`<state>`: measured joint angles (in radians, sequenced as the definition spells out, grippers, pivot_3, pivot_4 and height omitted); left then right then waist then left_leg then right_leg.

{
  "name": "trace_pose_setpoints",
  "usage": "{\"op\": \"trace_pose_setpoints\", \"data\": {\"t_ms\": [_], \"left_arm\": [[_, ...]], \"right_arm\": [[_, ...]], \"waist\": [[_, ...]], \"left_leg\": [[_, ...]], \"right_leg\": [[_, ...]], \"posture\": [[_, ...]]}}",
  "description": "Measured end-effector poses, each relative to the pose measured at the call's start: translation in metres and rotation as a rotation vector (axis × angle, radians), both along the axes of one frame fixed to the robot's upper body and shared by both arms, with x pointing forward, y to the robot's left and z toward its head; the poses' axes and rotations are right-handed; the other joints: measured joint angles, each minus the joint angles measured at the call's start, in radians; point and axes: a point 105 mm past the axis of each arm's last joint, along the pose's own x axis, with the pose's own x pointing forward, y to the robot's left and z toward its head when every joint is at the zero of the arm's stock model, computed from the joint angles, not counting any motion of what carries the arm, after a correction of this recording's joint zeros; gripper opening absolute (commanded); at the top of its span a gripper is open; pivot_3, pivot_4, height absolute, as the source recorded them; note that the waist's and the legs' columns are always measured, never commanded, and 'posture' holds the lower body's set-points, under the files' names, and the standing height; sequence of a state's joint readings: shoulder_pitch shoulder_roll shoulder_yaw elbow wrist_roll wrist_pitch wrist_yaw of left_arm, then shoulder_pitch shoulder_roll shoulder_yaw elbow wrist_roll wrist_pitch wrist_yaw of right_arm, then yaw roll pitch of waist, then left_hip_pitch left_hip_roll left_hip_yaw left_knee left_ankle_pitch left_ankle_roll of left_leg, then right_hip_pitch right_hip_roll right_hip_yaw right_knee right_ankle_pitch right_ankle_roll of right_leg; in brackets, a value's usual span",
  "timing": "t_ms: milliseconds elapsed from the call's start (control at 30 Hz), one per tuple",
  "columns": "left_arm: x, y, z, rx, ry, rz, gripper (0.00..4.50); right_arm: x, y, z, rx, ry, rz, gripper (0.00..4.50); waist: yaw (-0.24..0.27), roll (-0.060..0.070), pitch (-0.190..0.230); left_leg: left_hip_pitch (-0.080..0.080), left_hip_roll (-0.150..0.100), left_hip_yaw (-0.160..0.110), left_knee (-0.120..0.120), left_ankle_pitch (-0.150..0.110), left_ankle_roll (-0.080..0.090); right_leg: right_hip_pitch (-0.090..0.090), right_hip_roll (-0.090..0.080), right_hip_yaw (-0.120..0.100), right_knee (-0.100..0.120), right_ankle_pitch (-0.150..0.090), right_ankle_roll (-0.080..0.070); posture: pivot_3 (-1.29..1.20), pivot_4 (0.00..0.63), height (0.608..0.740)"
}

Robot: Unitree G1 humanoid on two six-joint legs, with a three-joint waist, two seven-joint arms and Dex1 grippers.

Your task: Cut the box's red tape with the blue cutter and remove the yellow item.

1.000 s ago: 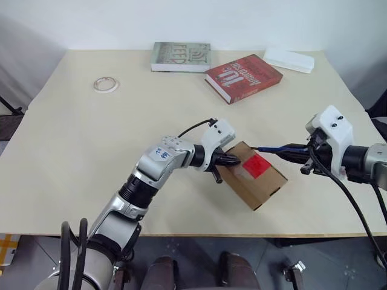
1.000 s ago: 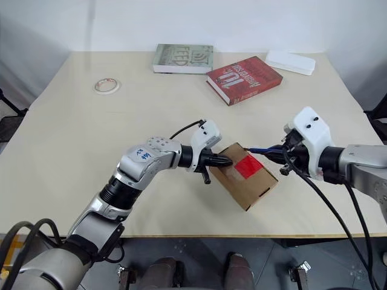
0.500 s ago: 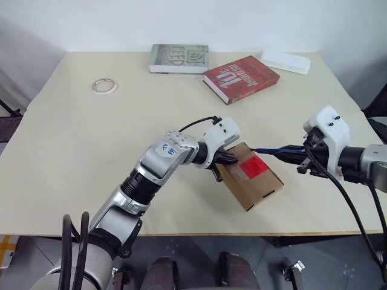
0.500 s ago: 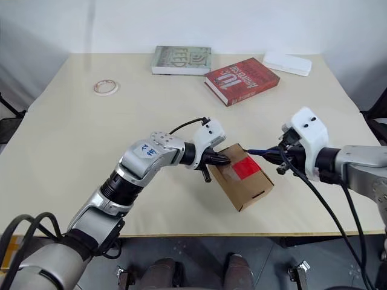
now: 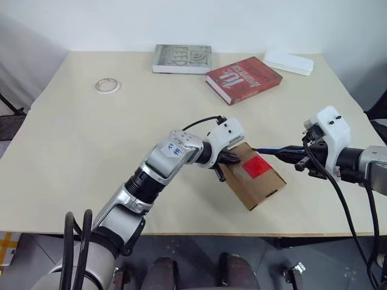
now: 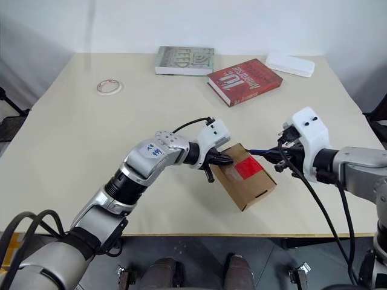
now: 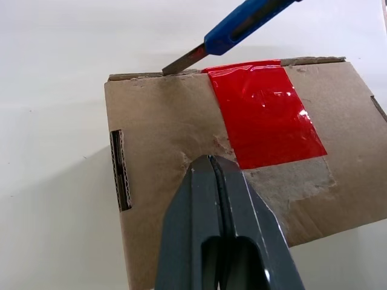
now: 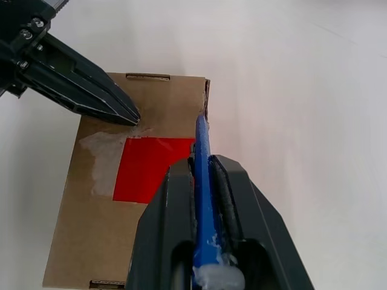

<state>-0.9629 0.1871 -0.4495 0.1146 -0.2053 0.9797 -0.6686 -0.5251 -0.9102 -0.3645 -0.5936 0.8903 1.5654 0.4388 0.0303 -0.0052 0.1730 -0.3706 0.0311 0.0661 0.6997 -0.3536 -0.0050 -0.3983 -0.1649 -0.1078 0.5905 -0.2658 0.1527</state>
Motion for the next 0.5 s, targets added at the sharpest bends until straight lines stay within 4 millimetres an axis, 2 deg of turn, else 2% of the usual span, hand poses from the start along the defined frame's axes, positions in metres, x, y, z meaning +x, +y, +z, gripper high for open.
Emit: {"op": "trace_pose_setpoints", "data": {"t_ms": [300, 500], "left_arm": [[0.001, -0.004, 0.000, -0.002, 0.010, -0.002, 0.02], [0.001, -0.008, -0.001, -0.005, 0.018, -0.005, 0.02]], "right_arm": [[-0.011, 0.000, 0.001, 0.025, 0.014, 0.018, 0.12], [-0.018, -0.008, -0.001, 0.021, 0.027, -0.001, 0.12]], "waist": [[0.008, 0.000, 0.000], [0.017, -0.001, 0.000]], "left_leg": [[0.000, 0.000, 0.000, 0.000, -0.001, 0.001], [0.000, 0.000, 0.000, 0.001, -0.001, 0.002]], "right_leg": [[0.000, 0.000, 0.000, -0.001, 0.000, 0.000], [0.001, 0.000, 0.000, -0.001, 0.000, 0.000]], "posture": [[0.00, 0.150, 0.740], [0.00, 0.150, 0.740]]}}
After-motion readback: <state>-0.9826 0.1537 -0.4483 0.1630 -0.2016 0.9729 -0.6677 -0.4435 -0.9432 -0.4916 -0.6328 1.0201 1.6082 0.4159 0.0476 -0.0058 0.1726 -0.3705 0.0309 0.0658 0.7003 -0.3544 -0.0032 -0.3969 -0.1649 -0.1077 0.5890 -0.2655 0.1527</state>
